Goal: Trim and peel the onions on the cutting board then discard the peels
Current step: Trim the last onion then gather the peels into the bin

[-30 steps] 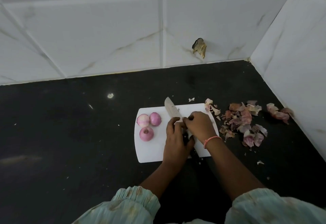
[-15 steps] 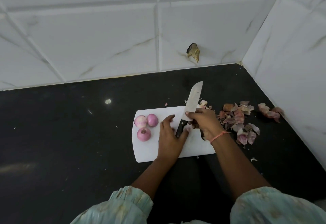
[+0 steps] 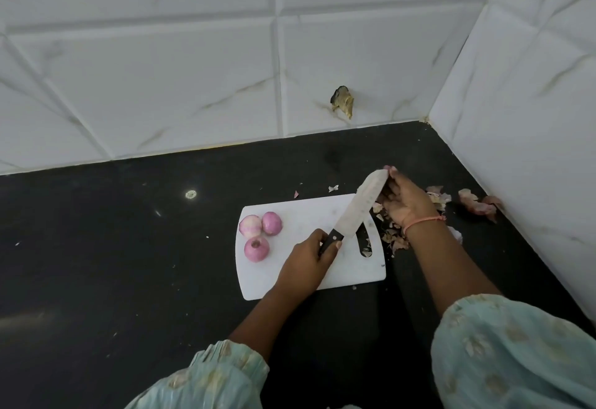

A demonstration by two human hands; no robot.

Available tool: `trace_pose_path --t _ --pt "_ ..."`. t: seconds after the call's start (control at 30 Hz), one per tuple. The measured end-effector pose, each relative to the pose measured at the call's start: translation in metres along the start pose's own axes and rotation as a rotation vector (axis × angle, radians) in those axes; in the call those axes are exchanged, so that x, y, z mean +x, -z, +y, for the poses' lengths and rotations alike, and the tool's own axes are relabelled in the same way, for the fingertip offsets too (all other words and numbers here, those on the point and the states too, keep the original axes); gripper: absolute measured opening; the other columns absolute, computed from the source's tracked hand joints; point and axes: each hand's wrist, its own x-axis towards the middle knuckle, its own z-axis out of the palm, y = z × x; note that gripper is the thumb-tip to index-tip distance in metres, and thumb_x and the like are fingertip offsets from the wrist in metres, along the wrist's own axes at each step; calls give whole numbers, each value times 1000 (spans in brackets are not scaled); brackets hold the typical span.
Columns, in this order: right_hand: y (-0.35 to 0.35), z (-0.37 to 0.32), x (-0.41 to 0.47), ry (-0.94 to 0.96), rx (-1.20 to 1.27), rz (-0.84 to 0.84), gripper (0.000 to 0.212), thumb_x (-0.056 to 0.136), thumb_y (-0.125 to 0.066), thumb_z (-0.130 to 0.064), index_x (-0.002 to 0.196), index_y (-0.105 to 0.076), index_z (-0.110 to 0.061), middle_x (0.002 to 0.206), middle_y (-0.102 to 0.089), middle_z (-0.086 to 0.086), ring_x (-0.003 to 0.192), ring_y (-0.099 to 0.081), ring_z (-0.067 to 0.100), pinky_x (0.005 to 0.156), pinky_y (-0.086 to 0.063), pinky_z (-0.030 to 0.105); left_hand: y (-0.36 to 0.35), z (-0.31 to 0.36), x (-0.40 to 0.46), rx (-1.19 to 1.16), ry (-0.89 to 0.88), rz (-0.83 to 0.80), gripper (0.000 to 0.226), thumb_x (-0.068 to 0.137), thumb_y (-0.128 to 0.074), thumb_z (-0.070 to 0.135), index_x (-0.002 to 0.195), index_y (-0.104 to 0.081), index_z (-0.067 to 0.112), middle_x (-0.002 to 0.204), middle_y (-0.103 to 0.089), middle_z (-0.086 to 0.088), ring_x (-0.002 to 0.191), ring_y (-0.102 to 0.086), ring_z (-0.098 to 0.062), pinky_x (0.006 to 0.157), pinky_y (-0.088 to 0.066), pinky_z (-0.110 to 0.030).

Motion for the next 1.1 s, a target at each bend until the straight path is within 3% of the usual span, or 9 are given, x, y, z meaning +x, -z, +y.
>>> trace_pose_path --t 0.07,0.17,0.27,0.4,0.63,0.77,0.83,0.97,1.1 --pt "7 -6 0 47 101 30 8 94 -62 -16 92 -66 -10 81 -74 5 84 -68 18 81 -56 34 3 -2 -1 25 -10 35 30 99 -49 54 95 -53 24 76 -64 1 68 -63 -19 70 -52 -46" --pt "22 -15 -2 111 -451 147 20 96 -56 -24 98 -69 -8 84 -69 6 69 -62 17 60 -52 30 4 1 -4 -1 24 159 28 99 -51 53 95 -54 25 76 -65 3 69 -63 -14 68 -54 -44" --pt "32 -15 -9 135 -940 114 38 100 -39 -28 96 -69 -5 87 -68 9 75 -60 22 63 -46 29 3 7 0 72 133 211 32 100 -49 52 98 -55 21 80 -64 5 73 -62 -13 66 -52 -36" --pt "47 -15 -16 539 -1474 299 17 94 -61 -14 96 -71 -1 87 -66 11 84 -61 26 74 -41 25 -3 7 -2 79 198 226 25 101 -48 42 100 -49 17 85 -62 2 77 -61 -16 68 -51 -37" --pt "47 -30 -23 956 -1218 330 18 93 -53 -4 98 -71 -4 97 -69 11 96 -60 27 78 -39 25 -13 4 -12 28 219 269 24 102 -51 28 116 -34 19 106 -58 0 82 -59 -19 71 -46 -34" --pt "64 -13 -11 764 -1525 273 30 96 -44 -20 101 -67 -1 99 -66 19 95 -58 35 85 -40 38 -15 0 -12 136 190 224 38 98 -57 24 125 -30 24 122 -56 -2 87 -67 -20 70 -56 -33" --pt "62 -5 -11 754 -1351 345 21 92 -56 -17 92 -69 -1 100 -63 18 90 -58 30 81 -42 34 -15 -1 -11 202 174 193 43 96 -59 27 127 -30 25 126 -53 0 87 -67 -19 71 -59 -35" --pt "56 5 -9 800 -1254 384 10 82 -62 6 84 -64 -4 91 -61 14 89 -56 27 76 -43 31 -10 -2 -9 309 163 121 43 96 -58 37 125 -30 22 116 -57 0 86 -66 -19 68 -56 -34" --pt "43 8 -3 686 -1393 296 16 98 -46 -9 96 -62 -6 84 -61 7 75 -58 18 66 -42 27 -3 -1 -3 352 140 128 38 95 -56 51 111 -36 23 92 -58 7 78 -61 -16 61 -46 -31"
